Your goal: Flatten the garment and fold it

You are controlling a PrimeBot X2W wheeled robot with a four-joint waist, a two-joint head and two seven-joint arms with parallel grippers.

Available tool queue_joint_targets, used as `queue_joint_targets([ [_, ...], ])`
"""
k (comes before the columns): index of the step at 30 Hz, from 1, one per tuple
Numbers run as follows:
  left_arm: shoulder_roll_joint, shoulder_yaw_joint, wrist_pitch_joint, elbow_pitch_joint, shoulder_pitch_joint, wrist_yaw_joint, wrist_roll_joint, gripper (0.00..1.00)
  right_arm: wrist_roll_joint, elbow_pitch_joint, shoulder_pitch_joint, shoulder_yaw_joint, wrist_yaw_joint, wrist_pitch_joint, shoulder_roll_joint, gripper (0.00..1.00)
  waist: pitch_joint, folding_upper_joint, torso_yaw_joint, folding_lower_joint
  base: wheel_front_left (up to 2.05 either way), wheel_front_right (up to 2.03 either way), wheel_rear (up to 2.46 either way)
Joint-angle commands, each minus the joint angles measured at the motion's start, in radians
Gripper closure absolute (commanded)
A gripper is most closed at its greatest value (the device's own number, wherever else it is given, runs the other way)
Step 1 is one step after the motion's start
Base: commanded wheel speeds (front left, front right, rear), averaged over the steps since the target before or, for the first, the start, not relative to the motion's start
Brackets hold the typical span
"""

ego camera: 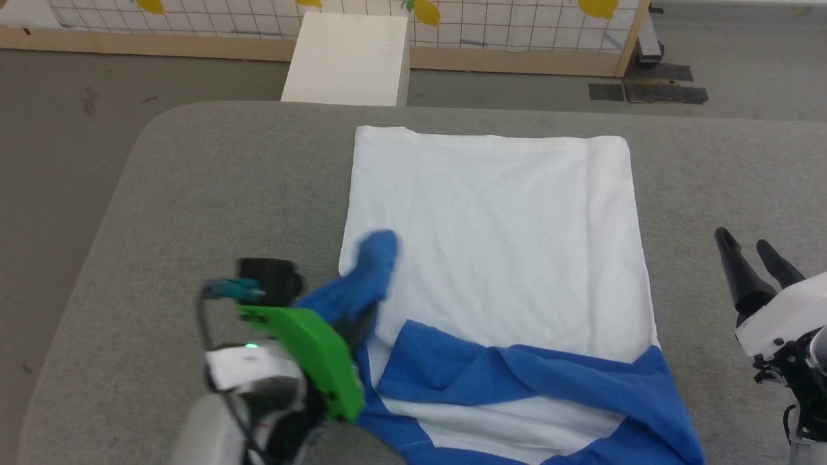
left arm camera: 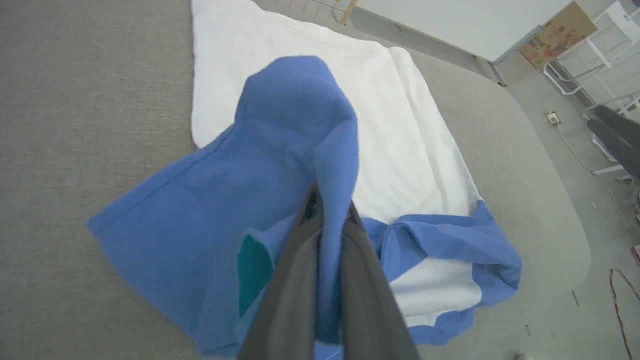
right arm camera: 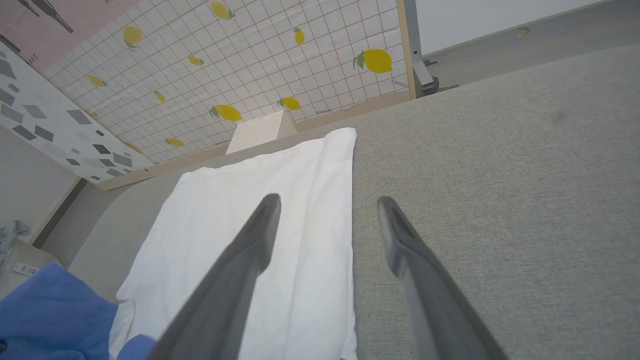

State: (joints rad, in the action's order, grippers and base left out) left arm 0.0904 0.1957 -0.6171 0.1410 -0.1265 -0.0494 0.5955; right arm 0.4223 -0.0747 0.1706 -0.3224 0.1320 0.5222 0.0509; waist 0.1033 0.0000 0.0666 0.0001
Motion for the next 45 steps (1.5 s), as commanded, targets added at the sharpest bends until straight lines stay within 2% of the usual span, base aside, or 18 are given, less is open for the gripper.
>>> queue_joint_targets([
  [1,-0.011,0.04,-0.013,-0.008,0.004,-0.016,-0.001,1.0,0.004,0.005,-0.011,0.002,-0.001,-0.001,-0.001,0.0,0.0,0.0,0.0,-0.0001,0.0,0.0,0.0],
  [2,-0.021,0.124,-0.03,-0.049,-0.011,-0.033,-0.002,1.0,0.011,0.011,-0.012,0.01,-0.001,-0.002,-0.001,0.0,0.006,0.0,-0.01,-0.0001,0.0,0.0,0.0],
  [4,-0.024,0.168,-0.038,-0.095,-0.028,-0.04,-0.017,1.0,0.016,0.015,-0.01,0.014,-0.001,-0.004,-0.001,0.0,0.014,0.0,-0.021,-0.0001,0.0,0.0,0.0],
  [11,-0.004,0.289,-0.131,-0.257,-0.05,-0.064,-0.017,1.0,0.025,0.041,0.001,0.019,-0.001,-0.021,-0.001,0.0,0.041,0.0,-0.068,-0.0001,0.0,0.0,0.0],
  [14,0.008,0.299,-0.159,-0.281,-0.043,-0.067,0.0,1.0,0.025,0.049,-0.002,0.021,-0.001,-0.031,-0.001,0.0,0.046,0.0,-0.077,-0.0001,0.0,0.0,0.0],
  [15,0.007,0.293,-0.157,-0.283,-0.041,-0.067,0.012,0.71,0.025,0.052,-0.003,0.022,-0.001,-0.034,-0.001,0.0,0.047,0.0,-0.079,-0.0001,0.0,0.0,0.0],
  [16,0.007,0.29,-0.154,-0.282,-0.04,-0.067,0.017,0.59,0.026,0.055,-0.004,0.021,-0.001,-0.036,-0.001,0.0,0.047,0.0,-0.079,-0.0001,0.0,0.0,0.0],
  [17,0.005,0.287,-0.152,-0.279,-0.039,-0.068,0.028,0.0,0.026,0.059,-0.005,0.02,-0.001,-0.038,-0.001,0.0,0.046,0.0,-0.078,-0.0001,0.0,0.0,0.0],
  [25,-0.017,0.2,-0.091,-0.202,-0.043,-0.048,0.14,0.0,0.029,0.091,-0.005,0.027,-0.001,-0.051,-0.001,0.0,0.029,0.0,-0.054,-0.0001,0.0,0.0,0.0],
  [29,-0.015,0.104,0.004,-0.136,-0.058,-0.038,0.178,0.0,0.027,0.096,-0.004,0.028,-0.001,-0.052,-0.001,0.0,0.019,0.0,-0.041,-0.0001,0.0,0.0,0.0],
  [33,0.022,-0.026,0.238,-0.111,-0.082,-0.035,0.101,0.0,0.024,0.097,-0.004,0.027,-0.001,-0.054,-0.001,0.0,0.01,0.0,-0.033,-0.0001,0.0,0.0,0.0],
  [38,0.074,-0.12,0.511,-0.166,-0.078,-0.03,-0.026,0.0,0.022,0.093,-0.008,0.029,-0.001,-0.056,-0.001,0.0,0.006,0.0,-0.032,-0.0001,0.0,0.0,0.0],
  [42,0.092,-0.153,0.69,-0.224,-0.06,-0.021,-0.103,0.0,0.018,0.088,-0.007,0.03,-0.001,-0.057,-0.001,0.0,0.015,0.0,-0.036,-0.0001,0.0,0.0,0.0],
  [45,0.083,-0.16,0.754,-0.268,-0.039,-0.014,-0.115,0.0,0.013,0.084,-0.008,0.031,-0.001,-0.056,-0.001,0.0,0.021,0.0,-0.038,-0.0001,0.0,0.0,0.0],
])
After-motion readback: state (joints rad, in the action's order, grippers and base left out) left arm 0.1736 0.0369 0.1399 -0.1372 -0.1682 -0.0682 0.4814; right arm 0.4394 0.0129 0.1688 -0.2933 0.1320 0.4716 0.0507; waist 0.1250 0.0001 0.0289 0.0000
